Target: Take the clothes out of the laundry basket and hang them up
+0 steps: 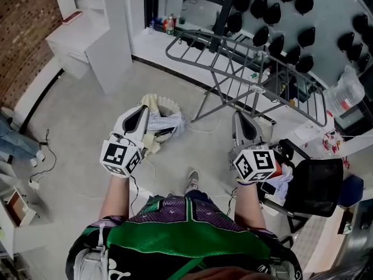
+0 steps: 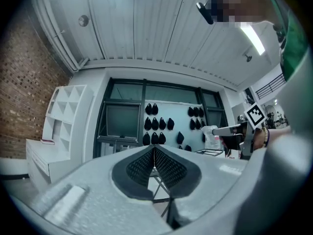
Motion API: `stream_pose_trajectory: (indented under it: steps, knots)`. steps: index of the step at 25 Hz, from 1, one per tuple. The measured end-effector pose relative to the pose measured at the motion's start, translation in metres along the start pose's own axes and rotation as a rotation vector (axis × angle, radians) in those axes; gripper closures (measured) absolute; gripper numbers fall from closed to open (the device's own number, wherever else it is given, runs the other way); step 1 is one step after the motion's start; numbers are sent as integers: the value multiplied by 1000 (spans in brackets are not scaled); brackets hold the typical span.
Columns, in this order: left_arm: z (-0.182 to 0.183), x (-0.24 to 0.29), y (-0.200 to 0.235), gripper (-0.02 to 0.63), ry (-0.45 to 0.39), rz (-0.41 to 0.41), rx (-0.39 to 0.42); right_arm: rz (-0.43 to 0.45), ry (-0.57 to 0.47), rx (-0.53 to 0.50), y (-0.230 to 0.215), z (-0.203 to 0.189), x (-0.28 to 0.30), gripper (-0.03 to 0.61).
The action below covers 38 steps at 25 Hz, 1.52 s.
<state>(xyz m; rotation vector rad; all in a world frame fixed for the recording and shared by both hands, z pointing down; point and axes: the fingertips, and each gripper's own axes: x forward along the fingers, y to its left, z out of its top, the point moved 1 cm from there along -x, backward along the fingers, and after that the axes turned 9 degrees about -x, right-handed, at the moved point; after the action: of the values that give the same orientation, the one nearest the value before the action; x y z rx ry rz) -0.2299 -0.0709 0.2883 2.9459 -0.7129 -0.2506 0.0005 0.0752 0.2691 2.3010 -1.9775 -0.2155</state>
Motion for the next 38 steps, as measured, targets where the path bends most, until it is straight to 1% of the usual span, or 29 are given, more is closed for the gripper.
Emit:
stream_pose_trajectory:
  steps: [6,10,12,15,16,17,18,19,24,29,31,34,38]
  knots:
    - [-9,1,8,595,7,38,-9,52,-15,5,1,-5,32,577]
    - [-7,6,25,595,0,107,16,105,-46,5,-2,-1,65,577]
    - [-4,11,33,595,-9,136,14,126,-64,2,-6,2,80,573]
    - [1,21,44,595,-16,166,-3,167,-79,6,-10,6,106,510]
    - [2,25,46,595,-18,170,-8,183,-80,8,-10,5,115,479]
    - [1,29,46,595,-19,172,-11,200,-76,12,-10,1,124,433]
    - [-1,34,44,595,-17,172,-11,215,-66,16,-10,-5,133,388]
    - [-4,38,42,595,-11,169,-7,226,-52,19,-10,-13,140,379]
    - [-23,55,41,595,28,159,7,256,-13,-21,-5,-36,164,377]
    - [-36,72,55,595,50,183,13,291,24,-36,-1,-62,183,377]
    - [-44,80,62,595,61,193,25,311,49,-35,2,-80,190,377]
    - [-58,90,74,595,85,214,38,351,98,-5,9,-113,199,377]
    - [-79,97,86,595,109,258,36,413,155,20,17,-157,210,377]
